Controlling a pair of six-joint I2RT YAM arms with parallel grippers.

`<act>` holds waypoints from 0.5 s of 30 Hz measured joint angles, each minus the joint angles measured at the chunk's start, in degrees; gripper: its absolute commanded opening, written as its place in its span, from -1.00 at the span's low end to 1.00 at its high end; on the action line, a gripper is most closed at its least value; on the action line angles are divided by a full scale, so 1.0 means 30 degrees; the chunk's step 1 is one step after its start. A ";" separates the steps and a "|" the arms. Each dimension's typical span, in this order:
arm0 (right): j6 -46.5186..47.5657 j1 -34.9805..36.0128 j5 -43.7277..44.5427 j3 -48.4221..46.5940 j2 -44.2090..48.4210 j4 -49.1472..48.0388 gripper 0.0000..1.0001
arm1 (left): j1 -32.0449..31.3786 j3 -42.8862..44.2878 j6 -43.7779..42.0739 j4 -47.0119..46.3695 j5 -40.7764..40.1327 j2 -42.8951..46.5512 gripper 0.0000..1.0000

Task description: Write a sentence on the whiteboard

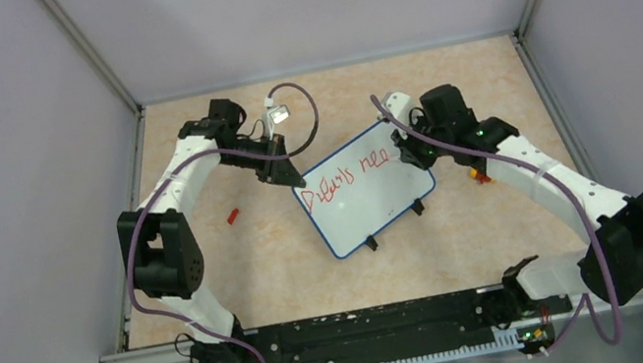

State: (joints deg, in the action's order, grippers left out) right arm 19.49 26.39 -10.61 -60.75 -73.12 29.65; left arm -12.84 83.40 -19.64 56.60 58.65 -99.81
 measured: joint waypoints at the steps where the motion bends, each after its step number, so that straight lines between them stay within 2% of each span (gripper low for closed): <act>1: 0.0000 -0.0007 0.0000 0.0000 0.0000 0.0000 -1.00 | 0.0000 0.0000 0.0000 0.0000 0.0000 0.0000 -1.00; 15: 0.0153 -0.0525 0.0219 -0.0109 -0.0087 0.0153 -1.00 | 0.0000 0.0000 0.0007 0.0000 0.0000 0.0000 -1.00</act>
State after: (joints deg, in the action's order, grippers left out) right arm 19.94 24.82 -9.96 -61.08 -73.38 30.11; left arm -12.84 83.40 -19.62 56.60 58.65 -99.81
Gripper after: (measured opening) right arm 0.095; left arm 0.091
